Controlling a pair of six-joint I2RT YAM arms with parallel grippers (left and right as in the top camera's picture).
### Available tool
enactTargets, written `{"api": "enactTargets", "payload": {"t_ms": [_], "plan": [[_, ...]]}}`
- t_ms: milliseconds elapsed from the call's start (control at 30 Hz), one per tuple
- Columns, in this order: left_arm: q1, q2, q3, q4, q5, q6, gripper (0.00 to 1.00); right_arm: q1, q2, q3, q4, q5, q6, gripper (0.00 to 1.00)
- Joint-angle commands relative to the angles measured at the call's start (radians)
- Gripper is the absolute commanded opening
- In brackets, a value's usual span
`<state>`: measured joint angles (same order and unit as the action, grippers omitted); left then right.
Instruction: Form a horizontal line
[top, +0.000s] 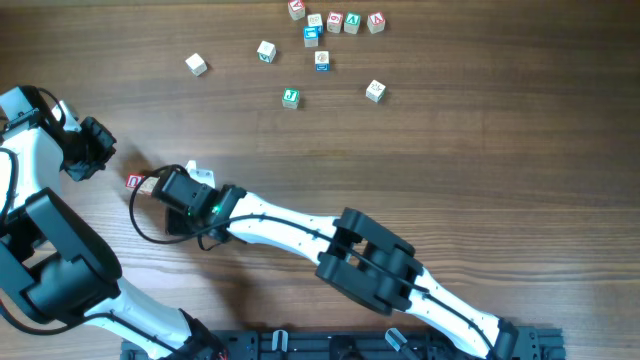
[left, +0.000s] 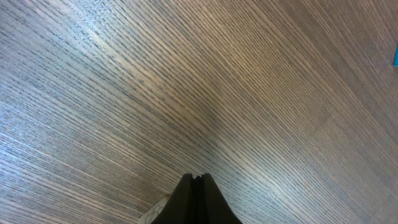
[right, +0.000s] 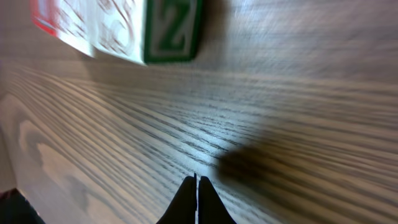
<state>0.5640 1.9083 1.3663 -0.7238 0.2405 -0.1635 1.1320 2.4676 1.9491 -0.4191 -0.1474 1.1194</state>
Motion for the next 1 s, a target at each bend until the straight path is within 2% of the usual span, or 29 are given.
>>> {"api": "enactTargets", "payload": {"t_ms": [0,133,167,233,333,400,500,533,567,633,700,733,967], "plan": [[0.005,0.019,0.005,0.002,-0.006,-0.006,0.04,-0.048,-0.105,-0.004,-0.007,0.074,-0.047,0.05],[0.005,0.019,0.005,0.002,-0.005,-0.006,0.04,-0.107,-0.123,-0.004,-0.013,0.072,-0.101,0.05],[0.005,0.019,0.005,0.002,-0.005,-0.006,0.04,-0.124,-0.123,-0.005,-0.017,0.072,-0.107,0.08],[0.005,0.019,0.005,0.002,-0.005,-0.006,0.04,-0.164,-0.122,-0.005,-0.023,0.072,-0.105,0.36],[0.005,0.019,0.005,0.003,-0.005,-0.01,0.04,-0.208,-0.122,-0.005,-0.016,0.072,-0.105,0.7],[0.005,0.019,0.005,0.008,-0.004,-0.053,0.04,-0.243,-0.122,-0.005,-0.011,0.074,-0.101,1.0],[0.012,0.019,0.005,0.026,0.041,-0.115,0.04,-0.277,-0.117,-0.007,0.031,0.069,-0.095,0.98],[0.018,0.019,0.005,0.029,0.063,-0.116,0.04,-0.281,-0.117,-0.008,0.047,0.069,-0.095,0.87],[0.024,0.019,0.005,0.031,0.082,-0.116,0.04,-0.285,-0.117,-0.009,0.074,0.069,-0.096,0.64],[0.041,0.019,0.005,0.033,0.103,-0.134,0.04,-0.285,-0.114,-0.01,0.138,0.07,-0.099,0.27],[0.06,0.019,0.005,0.033,0.108,-0.141,0.04,-0.283,-0.102,-0.01,0.204,0.069,-0.098,0.1],[0.07,0.019,0.005,0.032,0.108,-0.141,0.04,-0.28,-0.091,-0.01,0.234,0.069,-0.097,0.05],[0.109,0.019,0.005,0.029,0.111,-0.141,0.04,-0.262,0.014,-0.01,0.33,0.057,-0.103,0.05]]}}
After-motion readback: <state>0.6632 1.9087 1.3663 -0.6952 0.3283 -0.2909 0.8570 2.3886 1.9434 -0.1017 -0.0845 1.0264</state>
